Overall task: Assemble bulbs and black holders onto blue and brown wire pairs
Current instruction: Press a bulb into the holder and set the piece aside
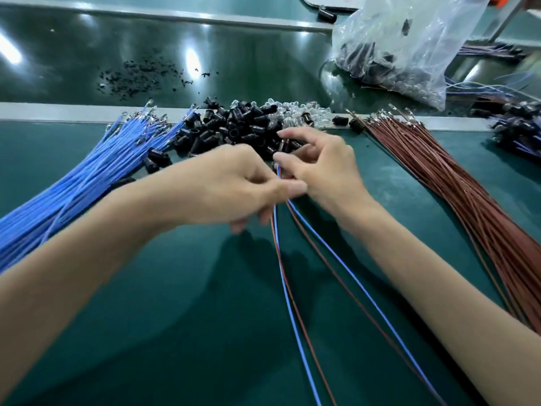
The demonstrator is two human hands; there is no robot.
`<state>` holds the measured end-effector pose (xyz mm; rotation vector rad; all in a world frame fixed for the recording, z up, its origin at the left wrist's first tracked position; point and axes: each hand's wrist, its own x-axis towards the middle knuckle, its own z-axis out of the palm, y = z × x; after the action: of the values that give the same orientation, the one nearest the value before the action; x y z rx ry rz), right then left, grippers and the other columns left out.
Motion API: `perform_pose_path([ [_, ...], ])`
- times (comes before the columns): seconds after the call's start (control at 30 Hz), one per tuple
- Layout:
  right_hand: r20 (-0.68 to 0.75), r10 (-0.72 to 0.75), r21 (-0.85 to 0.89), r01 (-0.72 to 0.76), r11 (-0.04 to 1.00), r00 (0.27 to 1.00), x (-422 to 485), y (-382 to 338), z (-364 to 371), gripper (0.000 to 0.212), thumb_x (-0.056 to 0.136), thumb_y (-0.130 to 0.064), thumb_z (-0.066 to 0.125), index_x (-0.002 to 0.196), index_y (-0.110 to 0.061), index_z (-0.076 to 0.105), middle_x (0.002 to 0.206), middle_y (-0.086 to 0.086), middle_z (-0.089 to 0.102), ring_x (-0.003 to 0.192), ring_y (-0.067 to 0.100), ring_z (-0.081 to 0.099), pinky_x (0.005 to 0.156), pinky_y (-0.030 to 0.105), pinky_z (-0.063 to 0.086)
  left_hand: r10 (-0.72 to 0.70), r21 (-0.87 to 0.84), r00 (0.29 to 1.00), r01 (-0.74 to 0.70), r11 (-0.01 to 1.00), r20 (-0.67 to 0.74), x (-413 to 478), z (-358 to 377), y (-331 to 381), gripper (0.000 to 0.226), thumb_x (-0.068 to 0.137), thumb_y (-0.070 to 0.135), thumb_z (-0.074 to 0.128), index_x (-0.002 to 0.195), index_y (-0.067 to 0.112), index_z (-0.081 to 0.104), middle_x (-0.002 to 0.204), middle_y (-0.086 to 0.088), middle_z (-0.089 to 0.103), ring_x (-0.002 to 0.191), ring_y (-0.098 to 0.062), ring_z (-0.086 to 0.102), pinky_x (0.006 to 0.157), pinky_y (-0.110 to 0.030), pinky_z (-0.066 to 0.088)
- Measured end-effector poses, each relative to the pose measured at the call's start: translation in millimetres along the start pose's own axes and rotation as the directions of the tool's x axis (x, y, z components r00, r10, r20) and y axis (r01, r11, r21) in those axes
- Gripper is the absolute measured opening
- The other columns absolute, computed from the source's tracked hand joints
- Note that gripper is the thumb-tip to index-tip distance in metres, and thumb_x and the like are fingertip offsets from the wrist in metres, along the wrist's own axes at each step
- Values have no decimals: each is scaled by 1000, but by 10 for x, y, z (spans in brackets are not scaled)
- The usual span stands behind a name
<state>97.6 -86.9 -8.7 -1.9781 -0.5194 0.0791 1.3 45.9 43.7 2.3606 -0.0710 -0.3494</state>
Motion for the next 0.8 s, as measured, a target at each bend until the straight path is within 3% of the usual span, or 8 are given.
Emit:
perform_pose_path([
  [0.1, -24, -63, -75, 61, 995, 998, -38, 5, 50, 29, 79, -19, 76, 107, -25, 70, 65, -2, 69, 58, 6, 66, 71, 26, 56, -3, -4, 945, 1, 1000, -327, 132, 14, -215, 34, 92, 30, 59, 61, 16, 62, 45, 4, 61, 34, -3, 42, 39, -10, 30],
  [0.2, -7, -55, -76, 55, 996, 998, -56, 17, 63, 29, 77, -20, 79, 105, -25, 71, 61, 1, 69, 47, 5, 64, 59, 20, 56, 19, -73, 855, -67, 995, -519, 224, 27, -401, 19, 88, 0, 60, 76, 14, 63, 66, 6, 69, 48, -2, 58, 49, -9, 40],
  [0.27, 28, -46, -54, 48, 997, 999, -72, 16, 79, 35, 79, -17, 77, 114, -21, 69, 61, 2, 69, 46, 5, 64, 56, 17, 55, 116, 44, 750, -116, 992, -651, 247, 63, -482, 28, 83, -13, 53, 87, 12, 65, 78, 6, 68, 63, -6, 66, 61, -11, 47],
  [0.37, 61, -67, -83, 72, 994, 996, -78, -30, 63, 39, 84, -14, 72, 123, -18, 65, 72, -1, 72, 53, 7, 68, 67, 18, 57, 292, 286, 608, -110, 952, -738, 269, 140, -549, 28, 79, -9, 53, 98, 6, 67, 96, -5, 66, 86, -20, 64, 81, -27, 49],
  [0.47, 53, -107, -305, 118, 945, 993, -4, -132, -116, 24, 85, -22, 68, 109, -24, 72, 86, 1, 74, 76, 21, 70, 80, 38, 57, 317, 405, 623, 0, 914, -716, 301, 199, -634, 21, 81, 9, 64, 101, 7, 67, 103, -10, 63, 98, -29, 56, 87, -34, 43],
  [0.6, -48, -36, -786, -15, 618, 998, 192, -146, -598, 22, 84, -29, 63, 103, -23, 71, 103, 15, 68, 98, 36, 63, 86, 40, 52, 273, 418, 658, 69, 906, -702, 326, 197, -690, 18, 82, 10, 69, 100, 7, 68, 92, -11, 63, 89, -33, 57, 80, -38, 44],
  [0.7, -233, 81, -893, -247, 376, 969, 271, -39, -897, 23, 84, -19, 64, 104, -11, 68, 93, 20, 57, 96, 40, 60, 72, 37, 44, 279, 425, 657, 70, 903, -700, 323, 193, -678, 18, 82, 8, 69, 99, 6, 68, 90, -12, 64, 85, -33, 58, 77, -39, 46],
  [0.8, -290, 257, -880, -362, 306, 922, 282, 94, -999, 21, 83, -16, 67, 102, -7, 65, 86, 16, 45, 101, 40, 57, 73, 37, 36, 278, 424, 675, 57, 904, -683, 318, 195, -677, 18, 83, 8, 68, 100, 5, 67, 92, -12, 64, 87, -33, 58, 79, -43, 48],
])
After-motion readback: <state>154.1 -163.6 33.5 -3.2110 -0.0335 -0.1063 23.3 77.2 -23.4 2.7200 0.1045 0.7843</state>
